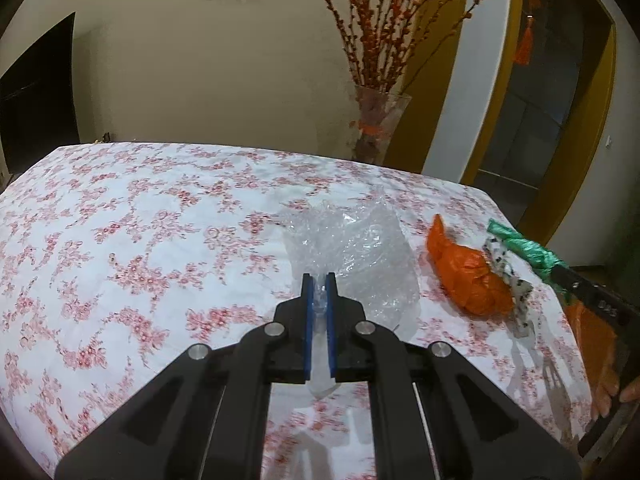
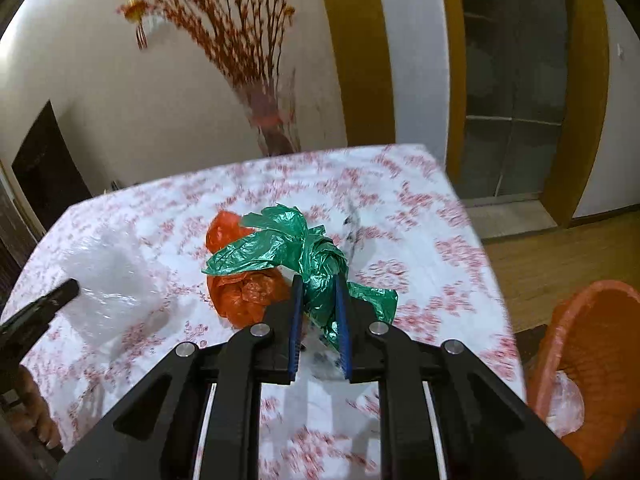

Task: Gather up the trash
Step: 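Carry the bubble wrap and green bag over the wastebasket with both tools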

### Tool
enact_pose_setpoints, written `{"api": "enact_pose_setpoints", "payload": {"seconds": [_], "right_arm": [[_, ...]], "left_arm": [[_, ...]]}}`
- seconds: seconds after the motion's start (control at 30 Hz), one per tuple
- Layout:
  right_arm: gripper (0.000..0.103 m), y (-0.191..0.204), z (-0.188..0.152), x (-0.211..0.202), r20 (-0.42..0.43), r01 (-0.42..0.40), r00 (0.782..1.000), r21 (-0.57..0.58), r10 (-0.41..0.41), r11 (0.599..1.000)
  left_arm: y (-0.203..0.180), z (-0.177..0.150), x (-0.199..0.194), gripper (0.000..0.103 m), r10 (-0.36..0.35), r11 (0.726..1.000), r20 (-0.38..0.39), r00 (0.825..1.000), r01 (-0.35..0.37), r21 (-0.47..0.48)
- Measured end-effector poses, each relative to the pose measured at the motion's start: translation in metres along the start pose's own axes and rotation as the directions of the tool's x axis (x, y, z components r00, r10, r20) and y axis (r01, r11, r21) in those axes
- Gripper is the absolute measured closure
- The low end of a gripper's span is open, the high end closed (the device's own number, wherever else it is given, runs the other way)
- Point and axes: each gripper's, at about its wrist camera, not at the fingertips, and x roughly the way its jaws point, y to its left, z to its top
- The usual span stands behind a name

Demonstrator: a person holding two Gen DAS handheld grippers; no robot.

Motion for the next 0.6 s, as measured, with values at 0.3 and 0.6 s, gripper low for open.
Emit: {"api": "enact_pose_setpoints", "payload": {"seconds": [0.3,0.6], "right_arm": [[0.087,-0.042,-0.006,-0.06,0.079,0.037,0.996,0.052,-0.041,0.998],[0.087,-0.083,-0.021,-0.11,0.132,0.069,0.988,0.123,-0.085,0.99]], "left_arm": [[-0.048,0.004,-0.025,0.096,-0.061,0.997,0.021,0.998,0.06,0.045],[-0.11,0.002,-0.046,0.096,-0.148,0.984,0.027,0.989,0.145,0.103]]}}
